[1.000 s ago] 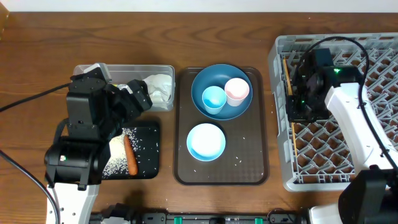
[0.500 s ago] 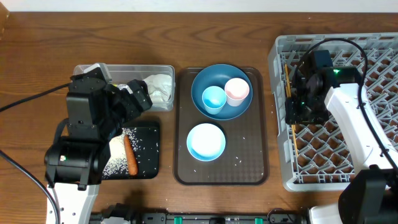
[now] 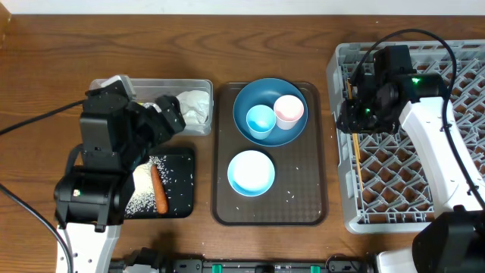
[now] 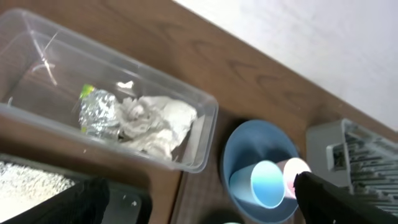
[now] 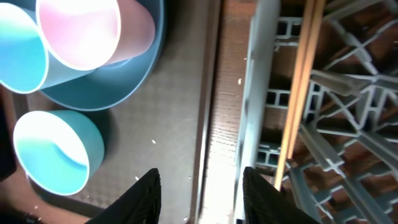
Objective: Sort waste into correct bins and load items into the dishwasher rack
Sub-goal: 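Reach the left gripper to the light-blue cup and grasp it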
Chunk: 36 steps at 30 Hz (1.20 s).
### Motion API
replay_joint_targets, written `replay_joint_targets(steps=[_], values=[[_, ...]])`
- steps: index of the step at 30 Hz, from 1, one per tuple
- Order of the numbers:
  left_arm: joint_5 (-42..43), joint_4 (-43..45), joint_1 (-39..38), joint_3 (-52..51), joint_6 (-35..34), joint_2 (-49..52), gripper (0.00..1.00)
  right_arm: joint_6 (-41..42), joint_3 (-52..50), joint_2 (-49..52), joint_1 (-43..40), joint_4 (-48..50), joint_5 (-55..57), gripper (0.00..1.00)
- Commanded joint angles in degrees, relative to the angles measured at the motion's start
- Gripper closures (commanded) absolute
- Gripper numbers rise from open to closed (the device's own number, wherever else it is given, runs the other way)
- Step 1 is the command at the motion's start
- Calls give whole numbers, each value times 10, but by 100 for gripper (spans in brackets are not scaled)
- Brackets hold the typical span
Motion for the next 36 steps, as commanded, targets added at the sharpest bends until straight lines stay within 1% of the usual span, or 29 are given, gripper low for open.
replay_joint_targets(steps=[1,3,5,8,9,12,14,17,21,27,30,34,36], values=[[0,-5,3,7,-1,1,2,-5,9,-4,5,-4,-21,57],[-3,17,3,7,-1,1,2,-5,9,-4,5,-5,-21,57],[33,28,1,7,-17,0,1,-5,9,-4,5,-1,-21,58],[98,16,-17,4,-47,20,26,-5,9,-4,5,10,-21,57],[103,10,-29,2,-61,32,28,-5,9,-4,5,13,-21,57],[98,16,-82,0,-79,88,39,-5,9,-4,5,15,-21,57],[98,35,-115,0,-79,128,43,-5,9,-4,5,13,-21,56],[95,79,-162,0,-96,191,43,-5,9,-4,5,11,-20,56],[66,129,-202,0,-128,264,43,-5,9,-4,5,10,-21,56],[62,167,-225,0,-127,346,43,-5,9,-4,5,2,-21,56],[36,167,-228,0,-128,378,43,-5,9,-4,5,2,-21,56],[24,176,-228,0,-127,407,43,-5,9,-4,5,2,-21,55],[25,178,-228,0,-128,416,47,-5,9,-4,5,2,-21,56]])
